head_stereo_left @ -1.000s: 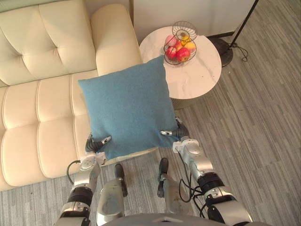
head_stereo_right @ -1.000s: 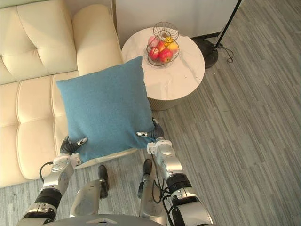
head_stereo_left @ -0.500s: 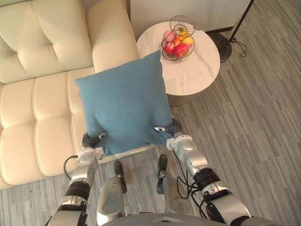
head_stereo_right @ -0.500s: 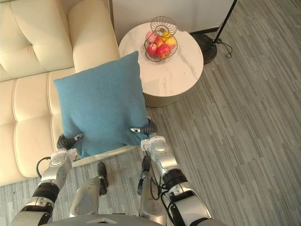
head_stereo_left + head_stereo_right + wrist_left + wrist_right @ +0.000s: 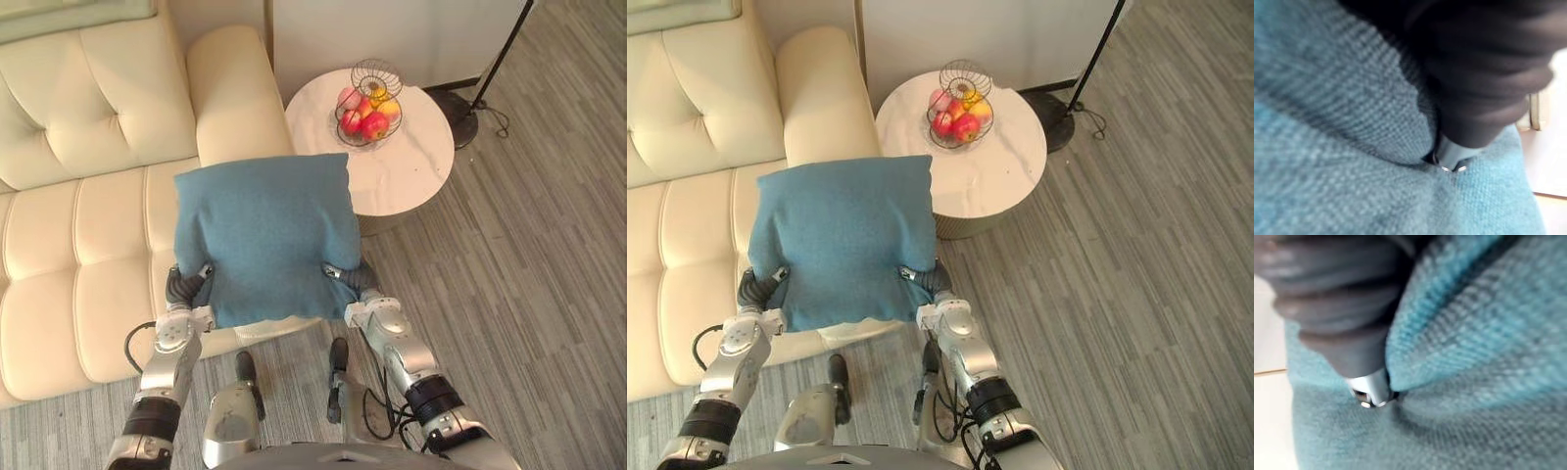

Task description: Pick up cushions and gather them together orderly.

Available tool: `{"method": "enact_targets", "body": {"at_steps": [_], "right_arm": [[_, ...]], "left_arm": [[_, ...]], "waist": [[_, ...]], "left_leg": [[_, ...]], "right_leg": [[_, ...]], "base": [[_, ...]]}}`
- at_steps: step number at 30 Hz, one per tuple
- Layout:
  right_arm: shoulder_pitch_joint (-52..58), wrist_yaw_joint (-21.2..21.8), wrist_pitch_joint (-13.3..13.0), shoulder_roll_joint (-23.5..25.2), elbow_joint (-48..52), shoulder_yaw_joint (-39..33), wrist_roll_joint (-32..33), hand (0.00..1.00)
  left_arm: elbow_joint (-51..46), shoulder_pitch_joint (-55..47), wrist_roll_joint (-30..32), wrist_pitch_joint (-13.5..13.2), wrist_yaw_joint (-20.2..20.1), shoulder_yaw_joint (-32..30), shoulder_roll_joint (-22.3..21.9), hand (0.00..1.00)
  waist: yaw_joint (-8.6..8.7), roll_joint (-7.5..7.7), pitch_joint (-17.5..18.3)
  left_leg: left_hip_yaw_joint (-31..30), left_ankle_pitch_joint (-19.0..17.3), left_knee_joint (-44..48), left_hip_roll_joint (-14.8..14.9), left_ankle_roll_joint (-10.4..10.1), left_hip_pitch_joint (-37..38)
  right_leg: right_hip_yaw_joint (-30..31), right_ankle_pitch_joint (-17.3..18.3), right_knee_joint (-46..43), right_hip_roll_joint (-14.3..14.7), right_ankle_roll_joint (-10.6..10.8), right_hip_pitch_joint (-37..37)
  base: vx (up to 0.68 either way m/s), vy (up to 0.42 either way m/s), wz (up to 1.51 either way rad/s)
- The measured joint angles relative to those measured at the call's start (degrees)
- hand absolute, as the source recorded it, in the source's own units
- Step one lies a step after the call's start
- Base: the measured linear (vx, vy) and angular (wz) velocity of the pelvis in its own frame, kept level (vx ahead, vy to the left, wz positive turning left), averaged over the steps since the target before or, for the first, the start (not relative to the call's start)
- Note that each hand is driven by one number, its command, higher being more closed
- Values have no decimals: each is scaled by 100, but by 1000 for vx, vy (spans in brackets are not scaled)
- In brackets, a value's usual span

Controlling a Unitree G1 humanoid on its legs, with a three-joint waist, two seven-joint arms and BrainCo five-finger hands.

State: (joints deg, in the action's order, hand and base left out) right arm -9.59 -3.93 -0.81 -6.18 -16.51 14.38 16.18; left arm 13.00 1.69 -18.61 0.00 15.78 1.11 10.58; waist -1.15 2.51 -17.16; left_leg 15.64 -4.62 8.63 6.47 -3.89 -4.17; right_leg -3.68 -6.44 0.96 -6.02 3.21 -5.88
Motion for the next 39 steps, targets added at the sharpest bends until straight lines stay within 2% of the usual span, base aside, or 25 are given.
{"method": "enact_targets", "body": {"at_steps": [4, 10, 11, 13, 15, 17, 21, 23, 25, 27, 28, 29, 30, 31, 32, 33, 34, 35, 36, 37, 38, 39], "right_arm": [[377, 33, 21, 78, 289, -55, -80, 100], [750, 148, 67, 105, 870, -147, -84, 100], [833, 166, 67, 108, 1005, -149, -87, 100], [933, 185, 66, 107, 1180, -172, -88, 100], [1075, 198, 66, 107, 1374, -211, -90, 100], [1275, 203, 65, 106, 1667, -280, -89, 100], [1389, 202, -22, 105, 2192, -356, -67, 100], [1413, 202, -64, 107, 2451, -357, -67, 100], [1422, 202, -100, 114, 2578, -356, -59, 100], [1431, 202, -184, 114, 2789, -357, 18, 100], [1380, 199, -197, 110, 2845, -379, 24, 100], [1368, 200, -198, 90, 2880, -411, 23, 100], [1302, 197, -223, 83, 2909, -544, 16, 100], [1267, 164, -223, 88, 2905, -612, -2, 100], [1271, 104, -230, 91, 2907, -662, -41, 100], [1305, 69, -242, 91, 2908, -688, -28, 100], [1380, 67, -274, 108, 2912, -786, -17, 100], [1477, 54, -300, 106, 2913, -958, -2, 100], [1557, -6, -325, 200, 2869, -1135, 26, 100], [1600, -31, -325, 248, 2868, -1199, 35, 100], [1675, -35, -322, 451, 2864, -1278, 35, 100], [1723, -38, -321, 609, 2864, -1291, 31, 100]], "left_arm": [[-449, -417, 53, 16, -41, 26, -67, 100], [-974, -880, 77, 59, -118, 16, -266, 100], [-1161, -994, 77, 71, -118, 8, -358, 100], [-1339, -1063, 77, 73, -118, 7, -451, 100], [-1496, -1076, 80, 74, -118, 24, -525, 100], [-1617, -1095, 84, 74, -118, 79, -549, 100], [-1961, -1113, 76, 72, -119, 133, -659, 100], [-2122, -1230, 61, 69, -119, 132, -713, 100], [-2242, -1317, 23, 68, -119, 132, -792, 100], [-2431, -1396, -107, 51, -119, 133, -853, 100], [-2511, -1409, -192, 34, -118, 132, -877, 100], [-2536, -1414, -219, 20, -118, 138, -906, 100], [-2575, -1410, -266, -30, -118, 157, -993, 100], [-2575, -1384, -269, -49, -118, 208, -1048, 100], [-2573, -1386, -270, -61, -116, 275, -1084, 100], [-2564, -1387, -272, -62, -113, 312, -1101, 100], [-2563, -1386, -279, -64, -113, 385, -1120, 100], [-2547, -1367, -322, -71, -114, 540, -1139, 100], [-2414, -1209, -327, -92, -127, 681, -1103, 100], [-2334, -1125, -327, -100, -127, 724, -1100, 100], [-2187, -976, -328, -119, -126, 733, -988, 100], [-2086, -896, -328, -121, -127, 732, -886, 100]], "waist": [[83, -1, 354], [147, 11, 473], [153, 10, 495], [163, 13, 509], [217, 13, 508], [239, 5, 527], [220, -45, 695], [195, -122, 743], [130, -181, 774], [69, -226, 800], [37, -246, 816], [45, -288, 843], [-17, -408, 921], [-57, -414, 925], [-29, -418, 928], [-8, -400, 919], [36, -502, 984], [139, -698, 1111], [222, -644, 1152], [203, -600, 1157], [231, -394, 1185], [255, -227, 1191]], "left_leg": [[37, -9, -84, 8, -8, 240], [483, -262, 84, 26, -4, 419], [582, -320, 119, 9, 52, 437], [653, -340, 136, -8, 32, 433], [588, -352, 185, -24, 16, 389], [307, -344, 192, -54, 16, 347], [-271, -103, 12, -94, -7, 25], [-790, 99, -83, -95, -64, -69], [-1155, 281, -194, -115, -135, -110], [-1651, 533, -189, -245, -222, -318], [-1725, 860, -267, -389, -277, -490], [-1675, 987, -436, -407, -300, -518], [-952, 635, -349, -258, 2, -703], [-528, 482, -42, -186, 89, -871], [-94, 405, 331, 21, 73, -989], [176, 374, 524, 251, 29, -987], [491, 380, 599, 575, 32, -944], [917, 514, 477, 932, 162, -874], [1122, 742, 434, 786, 55, -883], [1137, 743, 365, 652, 121, -875], [1039, 740, 257, 310, 273, -953], [987, 658, 269, 104, 422, -991]], "right_leg": [[261, -63, 12, 34, 18, 110], [786, -223, 24, 65, 23, 65], [811, -218, -25, 56, 27, 4], [801, -190, -76, 38, 30, -55], [808, 7, -373, 26, 86, -160], [761, 294, -611, 25, 145, -182], [423, 311, -434, 28, 154, -170], [-39, 292, -466, 18, 149, -7], [-284, 465, -720, -6, 114, 21], [-827, 953, -1274, -205, 108, -19], [-1133, 1213, -1578, -410, 79, -45], [-1293, 1267, -1639, -523, 94, -39], [-1711, 1322, -1664, -735, 145, -42], [-1928, 1309, -1690, -945, 166, -20], [-2195, 1251, -1674, -1162, 257, 126], [-2393, 1202, -1632, -1258, 335, 264], [-2621, 1142, -1576, -1332, 434, 430], [-2912, 1064, -1531, -1387, 582, 604], [-3027, 977, -1475, -1583, 684, 701], [-3040, 839, -1395, -1673, 647, 729], [-3155, 404, -1128, -1849, 581, 799], [-3142, 94, -1103, -2011, 583, 822]], "base": [[42, 7, -18], [-68, 35, -44], [-144, 22, -48], [-106, 1, -27], [-104, -2, 7], [-69, -25, 41], [14, -50, 64], [81, -71, 112], [77, -56, 128], [43, -74, 193], [-38, -40, 206], [-87, 34, 205], [-75, 88, 163], [-20, 131, 182], [23, 184, 141], [40, 277, 136], [62, 376, 132], [70, 363, 143], [92, 294, 111], [117, 375, 89], [128, 442, 63], [114, 438, 62]]}}
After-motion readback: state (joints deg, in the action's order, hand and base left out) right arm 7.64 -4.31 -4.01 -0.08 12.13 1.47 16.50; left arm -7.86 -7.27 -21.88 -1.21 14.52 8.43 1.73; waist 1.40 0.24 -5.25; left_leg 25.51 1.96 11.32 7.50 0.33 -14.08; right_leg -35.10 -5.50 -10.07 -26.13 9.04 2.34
